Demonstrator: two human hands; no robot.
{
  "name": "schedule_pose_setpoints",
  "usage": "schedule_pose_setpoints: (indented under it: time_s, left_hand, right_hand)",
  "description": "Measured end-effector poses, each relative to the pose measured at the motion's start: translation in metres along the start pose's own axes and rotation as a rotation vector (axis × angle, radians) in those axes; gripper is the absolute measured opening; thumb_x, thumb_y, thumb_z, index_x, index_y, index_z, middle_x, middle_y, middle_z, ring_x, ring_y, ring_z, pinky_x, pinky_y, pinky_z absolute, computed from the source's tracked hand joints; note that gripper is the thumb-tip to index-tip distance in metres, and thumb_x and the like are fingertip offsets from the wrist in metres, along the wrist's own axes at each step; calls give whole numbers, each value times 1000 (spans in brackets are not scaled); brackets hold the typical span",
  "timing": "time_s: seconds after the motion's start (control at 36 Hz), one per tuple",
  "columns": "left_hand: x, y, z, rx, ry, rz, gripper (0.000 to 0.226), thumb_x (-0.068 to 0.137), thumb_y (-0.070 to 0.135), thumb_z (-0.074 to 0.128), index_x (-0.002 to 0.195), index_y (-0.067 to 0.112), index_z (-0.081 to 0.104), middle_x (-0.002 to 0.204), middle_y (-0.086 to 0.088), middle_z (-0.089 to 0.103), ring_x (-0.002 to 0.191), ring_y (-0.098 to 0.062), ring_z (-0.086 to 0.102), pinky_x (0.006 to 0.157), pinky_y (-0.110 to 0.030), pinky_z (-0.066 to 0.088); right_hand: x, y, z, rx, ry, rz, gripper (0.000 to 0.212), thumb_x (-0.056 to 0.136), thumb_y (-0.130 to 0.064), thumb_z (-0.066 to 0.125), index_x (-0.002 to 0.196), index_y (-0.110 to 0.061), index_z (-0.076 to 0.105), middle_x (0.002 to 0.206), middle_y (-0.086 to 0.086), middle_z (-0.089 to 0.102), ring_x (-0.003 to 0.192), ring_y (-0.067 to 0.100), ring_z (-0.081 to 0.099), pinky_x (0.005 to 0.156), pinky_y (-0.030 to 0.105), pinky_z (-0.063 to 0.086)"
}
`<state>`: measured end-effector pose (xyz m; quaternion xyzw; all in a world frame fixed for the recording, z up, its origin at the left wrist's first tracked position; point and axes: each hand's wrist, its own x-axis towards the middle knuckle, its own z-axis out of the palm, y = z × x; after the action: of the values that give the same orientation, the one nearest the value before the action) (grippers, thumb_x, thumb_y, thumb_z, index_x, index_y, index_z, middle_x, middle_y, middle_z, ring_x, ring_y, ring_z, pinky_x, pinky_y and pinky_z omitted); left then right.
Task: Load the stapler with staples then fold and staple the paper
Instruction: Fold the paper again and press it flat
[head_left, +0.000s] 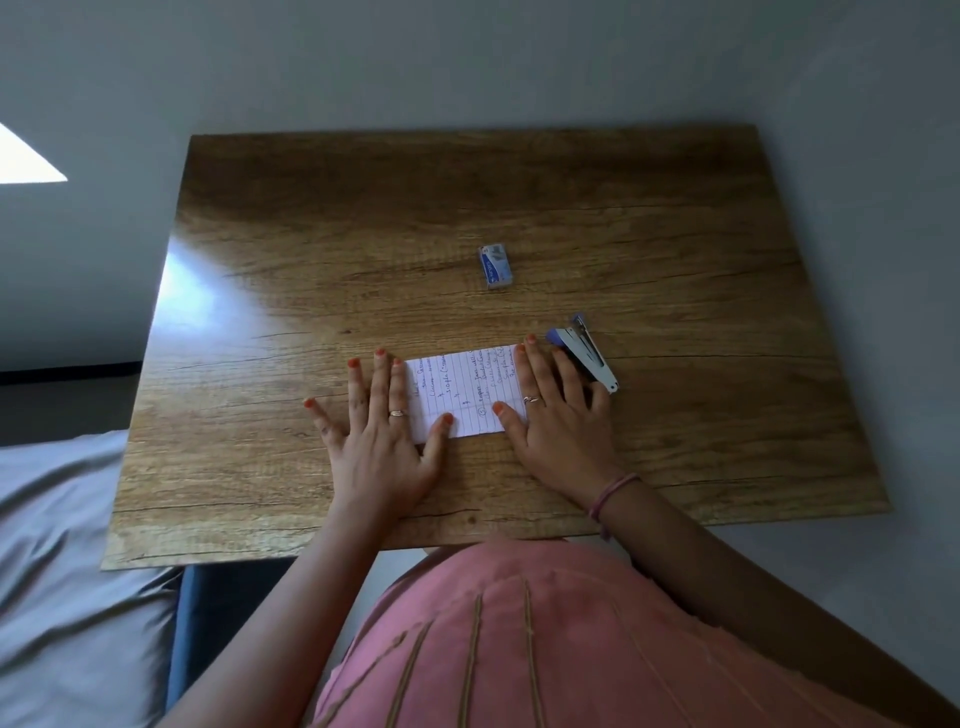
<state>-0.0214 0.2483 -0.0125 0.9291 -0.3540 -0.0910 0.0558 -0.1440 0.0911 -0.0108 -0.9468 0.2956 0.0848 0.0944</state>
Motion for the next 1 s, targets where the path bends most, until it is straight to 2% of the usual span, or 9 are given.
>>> schedule_pose_setpoints:
  time_s: [0.28,0.36,0.44,0.58,0.67,0.72,0.81,0.89,1.0]
  left_hand:
    - [-2,-2,3,-125,47,-72,102,81,80,20,153,11,2,161,-9,-15,145,-21,-26,104,-46,-34]
    - [0,-1,2,-263,69,-125,91,85,71,42,151,12,23,162,-15,0,147,-31,-14,108,-53,-23]
    - [5,3,-2,-453,112,-167,69,86,42,66,141,8,42,159,-16,18,148,-36,-2,110,-58,-15]
    - [16,8,-10,-710,189,-311,48,77,21,78,117,15,53,136,-9,47,144,-34,20,114,-57,-9]
    - [15,11,-17,-922,207,-303,37,80,17,76,102,26,48,109,4,57,119,-26,53,111,-63,25]
    - [14,12,-24,-1104,181,-285,32,83,16,74,99,29,49,107,2,64,107,-21,63,97,-50,49]
    - [16,11,-35,-1294,163,-291,24,86,17,71,100,25,53,106,-6,70,101,-19,68,76,-29,57]
    - [22,5,-46,-1520,110,-374,22,85,15,71,101,18,57,104,-8,71,100,-24,68,83,-41,56]
    - [30,-1,-58,-1809,98,-516,31,86,12,69,112,13,53,106,-7,66,98,-22,65,76,-38,55]
  right_hand:
    - [-1,3,-1,0,-13,-10,71,95,-60,13,151,-22,-9,161,-5,-8,147,17,-1,109,46,14]
    - [0,2,-4,-8,-28,-17,72,95,-59,16,152,-22,-8,161,-4,-7,147,18,-1,109,46,15]
    - [2,0,-10,8,-47,-14,71,96,-58,20,152,-22,-5,161,-4,-5,146,19,1,109,47,17]
    - [14,-5,-30,99,-90,-44,76,92,-52,46,151,-23,8,158,0,11,140,26,15,107,47,24]
    - [26,-7,-43,134,-80,-119,78,87,-44,60,150,-23,19,154,-2,25,137,25,23,106,44,25]
    - [34,-10,-52,168,-70,-138,69,87,-43,60,147,-28,29,150,-4,34,136,22,24,104,44,23]
    - [47,-11,-66,293,-65,-116,41,93,-49,49,131,-36,52,127,-9,58,124,17,41,100,44,22]
    - [53,-7,-80,663,-195,-98,27,95,-41,52,116,-31,65,102,-18,66,98,3,59,88,35,45]
    - [53,-2,-86,1022,-248,-6,9,89,-31,64,95,-29,70,86,-13,71,76,-4,65,59,11,47]
